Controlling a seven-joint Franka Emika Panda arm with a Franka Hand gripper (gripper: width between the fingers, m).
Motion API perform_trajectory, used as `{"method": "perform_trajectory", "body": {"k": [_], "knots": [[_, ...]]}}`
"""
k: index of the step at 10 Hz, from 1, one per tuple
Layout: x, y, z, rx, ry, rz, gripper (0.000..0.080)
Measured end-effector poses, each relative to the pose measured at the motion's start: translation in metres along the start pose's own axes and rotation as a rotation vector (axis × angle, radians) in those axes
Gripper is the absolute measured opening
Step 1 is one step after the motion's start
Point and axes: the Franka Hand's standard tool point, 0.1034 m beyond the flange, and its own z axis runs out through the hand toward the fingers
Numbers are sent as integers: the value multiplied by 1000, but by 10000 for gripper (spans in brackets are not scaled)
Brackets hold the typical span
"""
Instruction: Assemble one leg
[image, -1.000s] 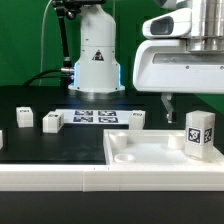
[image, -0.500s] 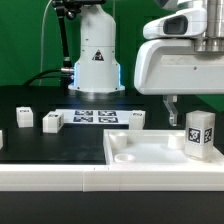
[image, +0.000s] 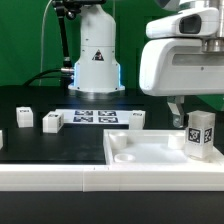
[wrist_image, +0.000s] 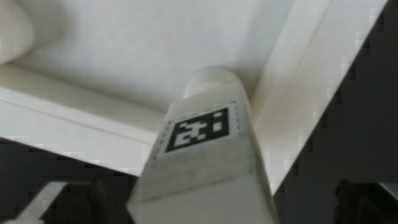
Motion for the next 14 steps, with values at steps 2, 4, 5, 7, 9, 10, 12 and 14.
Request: {"method": "perform_trajectory", "body": {"k": [2, 4, 5, 7, 9, 10, 12, 14], "knots": [[0, 0, 0, 0, 0, 4, 457], [0, 0, 0, 1, 0, 17, 305], [0, 0, 0, 1, 0, 29, 290], [0, 1, 0, 2, 0, 143, 290], [-1, -1, 1, 1, -2, 383, 290], [-1, 0, 1, 0, -2, 498, 290], [-1, 1, 2, -6, -1, 732, 290], [-2, 2, 2, -11, 0, 1056, 290]]}}
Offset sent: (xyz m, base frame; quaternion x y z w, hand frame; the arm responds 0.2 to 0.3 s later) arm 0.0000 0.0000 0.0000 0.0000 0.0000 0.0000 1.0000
